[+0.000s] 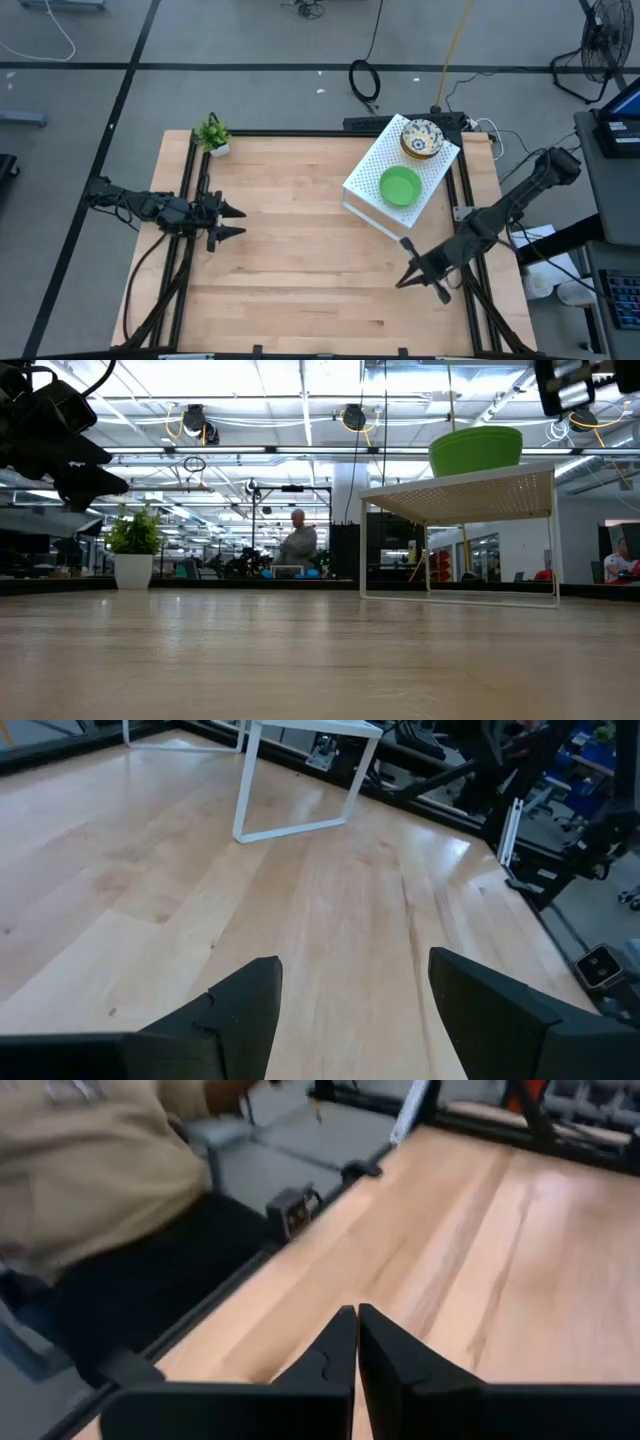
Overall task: Pick & Place Mini bowls
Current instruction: Return to Home Position
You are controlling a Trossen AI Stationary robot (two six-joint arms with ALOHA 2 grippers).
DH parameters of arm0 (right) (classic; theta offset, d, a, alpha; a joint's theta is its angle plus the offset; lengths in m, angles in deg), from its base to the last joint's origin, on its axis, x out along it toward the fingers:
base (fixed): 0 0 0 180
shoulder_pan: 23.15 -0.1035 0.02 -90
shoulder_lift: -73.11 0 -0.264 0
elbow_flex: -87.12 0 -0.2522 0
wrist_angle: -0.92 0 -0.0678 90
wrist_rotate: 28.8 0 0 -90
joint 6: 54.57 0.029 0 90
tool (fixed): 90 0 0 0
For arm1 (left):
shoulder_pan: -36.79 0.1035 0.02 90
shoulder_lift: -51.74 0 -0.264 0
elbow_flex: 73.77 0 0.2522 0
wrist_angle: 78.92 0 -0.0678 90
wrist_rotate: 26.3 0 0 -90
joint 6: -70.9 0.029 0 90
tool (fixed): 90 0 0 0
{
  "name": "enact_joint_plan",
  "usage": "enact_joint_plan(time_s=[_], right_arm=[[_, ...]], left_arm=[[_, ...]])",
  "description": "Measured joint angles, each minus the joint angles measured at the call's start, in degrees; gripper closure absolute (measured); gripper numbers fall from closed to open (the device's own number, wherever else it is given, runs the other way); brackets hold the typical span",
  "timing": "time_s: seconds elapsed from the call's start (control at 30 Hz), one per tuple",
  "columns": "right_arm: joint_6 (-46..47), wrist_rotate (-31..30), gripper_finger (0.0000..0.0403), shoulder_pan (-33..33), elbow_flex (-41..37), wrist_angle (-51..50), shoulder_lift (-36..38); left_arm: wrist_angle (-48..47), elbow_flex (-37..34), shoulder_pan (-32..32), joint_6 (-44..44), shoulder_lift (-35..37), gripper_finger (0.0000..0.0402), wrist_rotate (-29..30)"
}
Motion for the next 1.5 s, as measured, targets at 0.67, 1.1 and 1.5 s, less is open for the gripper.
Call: enact_joint_plan(time_s=[0.67, 1.1, 1.5], right_arm=[[-4.87, 13.48, 0.0403, 3.63, -28.15, 8.18, 30.69], [-16.34, 15.85, 0.0403, 3.63, -28.30, 7.86, 31.78], [-9.24, 15.88, 0.0403, 3.63, -28.37, 7.86, 31.76]], left_arm=[[-0.41, -0.02, 0.00, 1.98, -0.02, 0.0149, 0.29], [-0.31, -0.02, 0.00, 5.01, -0.02, 0.0149, 0.29], [-0.28, -0.02, 0.00, 5.62, -0.01, 0.0149, 0.29]])
